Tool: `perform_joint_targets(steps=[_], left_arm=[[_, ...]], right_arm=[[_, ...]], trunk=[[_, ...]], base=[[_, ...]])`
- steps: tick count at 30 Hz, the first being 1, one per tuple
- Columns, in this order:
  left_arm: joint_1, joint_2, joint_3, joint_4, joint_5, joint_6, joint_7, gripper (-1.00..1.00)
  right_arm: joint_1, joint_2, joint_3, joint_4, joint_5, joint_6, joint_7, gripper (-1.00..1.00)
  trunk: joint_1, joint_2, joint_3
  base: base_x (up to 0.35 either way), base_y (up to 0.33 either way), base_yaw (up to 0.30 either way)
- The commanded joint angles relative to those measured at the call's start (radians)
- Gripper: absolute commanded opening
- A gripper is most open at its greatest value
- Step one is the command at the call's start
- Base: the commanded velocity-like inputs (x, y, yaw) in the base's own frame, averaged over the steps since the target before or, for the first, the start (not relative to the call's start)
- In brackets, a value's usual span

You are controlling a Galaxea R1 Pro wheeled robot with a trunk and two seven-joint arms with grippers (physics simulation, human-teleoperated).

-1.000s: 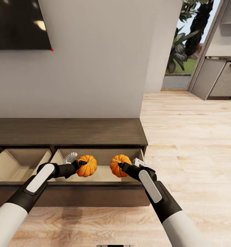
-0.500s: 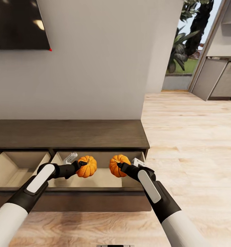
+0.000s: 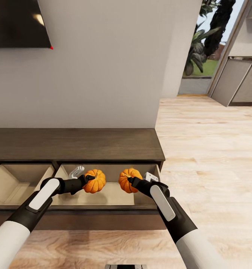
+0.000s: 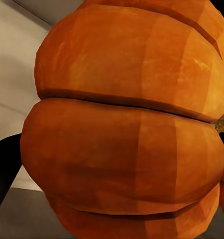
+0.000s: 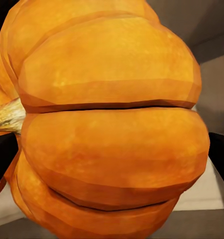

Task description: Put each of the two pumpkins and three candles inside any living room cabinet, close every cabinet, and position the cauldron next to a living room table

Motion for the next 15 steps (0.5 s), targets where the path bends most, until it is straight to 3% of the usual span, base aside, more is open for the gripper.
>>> perform_joint_targets(steps=[1,4,9,15], left_arm=[[-0.001,0.001,-0.002,-0.001,0.012,-0.002,0.010,-1.00],[-0.001,0.001,-0.002,-0.001,0.012,-0.003,0.010,-1.00],[-0.001,0.001,-0.002,-0.002,0.012,-0.002,0.010,-1.00],[-0.001,0.001,-0.002,-0.003,0.012,-0.001,0.010,-1.00]], right_arm=[[-0.002,0.000,0.001,-0.002,-0.011,-0.001,-0.011,-1.00],[-0.005,0.000,0.002,-0.001,-0.010,0.000,-0.012,-1.00],[-0.007,0.001,0.008,-0.002,-0.010,0.000,-0.022,-1.00],[-0.010,0.002,0.019,-0.001,-0.011,0.000,-0.033,-1.00]], trunk=[[0.000,-0.001,-0.001],[0.000,-0.001,-0.001],[0.002,-0.002,-0.020],[0.002,-0.002,-0.020]], base=[[0.000,0.000,0.000],[0.000,0.000,0.000],[0.000,0.000,0.000],[0.000,0.000,0.000]])
